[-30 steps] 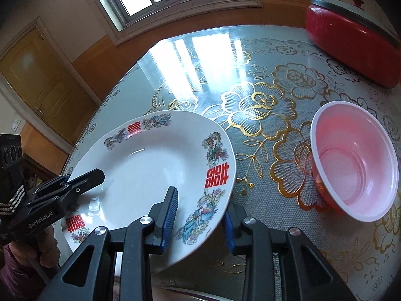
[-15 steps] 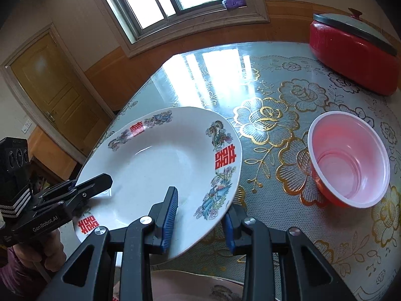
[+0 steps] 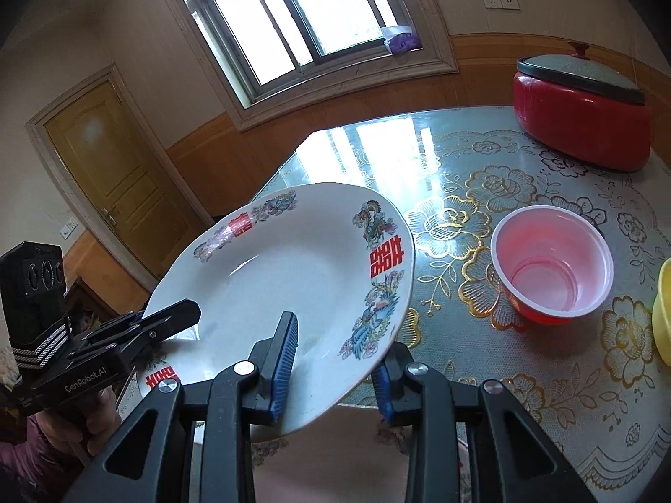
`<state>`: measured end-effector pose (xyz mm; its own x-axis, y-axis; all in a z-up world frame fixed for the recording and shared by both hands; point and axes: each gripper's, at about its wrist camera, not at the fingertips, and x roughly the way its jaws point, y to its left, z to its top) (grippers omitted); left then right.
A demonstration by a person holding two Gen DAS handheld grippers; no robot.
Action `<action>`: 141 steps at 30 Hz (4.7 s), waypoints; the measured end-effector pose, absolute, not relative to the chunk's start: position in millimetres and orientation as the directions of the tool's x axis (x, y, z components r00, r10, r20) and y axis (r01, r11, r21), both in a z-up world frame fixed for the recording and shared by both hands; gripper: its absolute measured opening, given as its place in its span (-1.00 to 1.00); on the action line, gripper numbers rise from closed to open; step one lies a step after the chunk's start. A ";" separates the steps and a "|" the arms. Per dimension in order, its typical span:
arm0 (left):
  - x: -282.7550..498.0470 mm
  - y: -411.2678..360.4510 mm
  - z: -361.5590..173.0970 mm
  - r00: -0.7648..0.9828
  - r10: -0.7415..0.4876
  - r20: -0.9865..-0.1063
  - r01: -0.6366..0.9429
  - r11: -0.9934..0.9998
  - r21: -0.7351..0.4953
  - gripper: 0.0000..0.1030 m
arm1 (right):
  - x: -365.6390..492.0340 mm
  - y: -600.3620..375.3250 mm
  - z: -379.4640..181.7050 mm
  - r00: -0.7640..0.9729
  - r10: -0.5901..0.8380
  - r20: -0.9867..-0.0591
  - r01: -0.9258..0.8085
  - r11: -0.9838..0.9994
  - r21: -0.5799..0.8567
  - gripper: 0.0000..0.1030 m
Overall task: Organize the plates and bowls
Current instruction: 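Carry the smaller plate with the left tool and lower it onto the stack, then open the left tool and release the plate onto the stack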
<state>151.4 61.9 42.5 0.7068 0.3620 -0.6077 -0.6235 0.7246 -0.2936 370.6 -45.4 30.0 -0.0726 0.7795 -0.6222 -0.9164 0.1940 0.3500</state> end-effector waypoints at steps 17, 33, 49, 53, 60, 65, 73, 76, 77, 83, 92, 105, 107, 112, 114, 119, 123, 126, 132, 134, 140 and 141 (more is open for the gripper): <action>134.6 -40.8 39.0 0.745 0.250 -0.619 -0.531 0.783 -0.323 -0.34 | 340.1 -160.0 23.4 -0.038 0.774 -0.632 -0.908 0.237 0.345 -0.37; 143.6 -75.9 24.4 0.735 0.192 -0.650 -0.508 0.791 -0.341 -0.31 | 335.0 -202.3 9.3 -0.017 0.743 -0.669 -0.885 0.300 0.356 -0.37; 148.1 -84.8 10.3 0.723 0.156 -0.673 -0.493 0.798 -0.346 -0.31 | 338.3 -214.7 -4.5 -0.035 0.718 -0.695 -0.872 0.318 0.372 -0.37; 147.9 -81.2 2.1 0.713 0.144 -0.686 -0.504 0.785 -0.359 -0.31 | 338.8 -212.7 -10.1 -0.040 0.710 -0.703 -0.868 0.323 0.376 -0.37; 149.2 -78.5 -6.6 0.698 0.133 -0.704 -0.518 0.772 -0.368 -0.31 | 341.1 -208.9 -18.9 -0.055 0.700 -0.712 -0.863 0.325 0.387 -0.37; 149.9 -77.5 -8.4 0.694 0.133 -0.707 -0.523 0.769 -0.369 -0.31 | 340.2 -208.3 -20.0 -0.061 0.697 -0.714 -0.862 0.324 0.390 -0.37; 150.4 -74.6 -10.0 0.691 0.129 -0.712 -0.525 0.766 -0.371 -0.30 | 341.2 -207.1 -21.0 -0.073 0.695 -0.716 -0.857 0.324 0.401 -0.37; 149.2 -73.3 -11.1 0.688 0.122 -0.715 -0.527 0.762 -0.377 -0.29 | 341.6 -207.0 -21.4 -0.077 0.693 -0.717 -0.855 0.324 0.405 -0.37; 148.5 -73.0 -11.5 0.687 0.120 -0.716 -0.527 0.762 -0.378 -0.28 | 341.8 -207.3 -21.4 -0.077 0.693 -0.717 -0.854 0.325 0.406 -0.37; 151.0 -78.1 -8.7 0.681 0.124 -0.721 -0.519 0.777 -0.356 -0.22 | 343.1 -210.9 -20.3 -0.070 0.697 -0.713 -0.848 0.334 0.410 -0.37; 146.6 -81.4 -9.6 0.678 0.104 -0.728 -0.507 0.783 -0.361 -0.20 | 346.0 -218.4 -19.3 -0.079 0.707 -0.703 -0.834 0.339 0.436 -0.37; 139.5 -86.3 -8.0 0.677 0.114 -0.727 -0.515 0.779 -0.358 -0.16 | 345.2 -225.3 -17.1 -0.053 0.705 -0.707 -0.843 0.348 0.410 -0.37; 136.5 -85.8 -7.0 0.679 0.120 -0.725 -0.520 0.775 -0.359 -0.16 | 345.1 -228.3 -17.3 -0.052 0.704 -0.709 -0.846 0.347 0.406 -0.37; 130.1 -85.5 -4.9 0.687 0.121 -0.717 -0.518 0.773 -0.366 -0.15 | 351.3 -239.7 -9.7 -0.043 0.729 -0.683 -0.841 0.343 0.419 -0.37; 127.9 -84.1 -5.2 0.686 0.123 -0.717 -0.524 0.767 -0.370 -0.15 | 353.3 -240.3 -5.1 -0.031 0.737 -0.675 -0.841 0.346 0.416 -0.37; 117.4 -80.1 -5.3 0.707 0.117 -0.697 -0.520 0.754 -0.401 -0.15 | 359.5 -234.3 -6.4 -0.015 0.733 -0.680 -0.825 0.375 0.422 -0.37; 115.7 -81.7 1.6 0.716 0.141 -0.683 -0.514 0.769 -0.381 -0.15 | 364.4 -228.4 -12.4 0.003 0.716 -0.698 -0.808 0.413 0.420 -0.37; 111.3 -69.7 1.3 0.701 0.190 -0.688 -0.564 0.737 -0.371 0.15 | 373.4 -227.3 -17.4 0.031 0.701 -0.712 -0.778 0.464 0.423 -0.37; 124.2 -44.1 2.7 0.696 0.243 -0.676 -0.605 0.706 -0.368 0.56 | 383.2 -222.9 -31.4 0.000 0.687 -0.727 -0.717 0.506 0.478 -0.25; 136.4 -41.7 1.1 0.685 0.238 -0.689 -0.602 0.718 -0.350 0.56 | 383.6 -219.4 -36.2 -0.015 0.674 -0.739 -0.711 0.513 0.482 -0.21; 161.0 -62.1 1.2 0.705 0.181 -0.686 -0.506 0.806 -0.308 0.56 | 385.6 -219.0 -41.8 -0.046 0.681 -0.731 -0.700 0.500 0.509 -0.18; 164.2 -65.9 -0.1 0.707 0.163 -0.688 -0.487 0.817 -0.307 0.56 | 386.3 -218.3 -42.9 -0.057 0.684 -0.727 -0.698 0.493 0.519 -0.18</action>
<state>164.2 -65.9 -0.1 0.7069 0.1629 -0.6883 -0.4874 0.8174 -0.3071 386.3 -218.3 -42.9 -0.0569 0.6840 -0.7273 -0.6984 0.4933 0.5185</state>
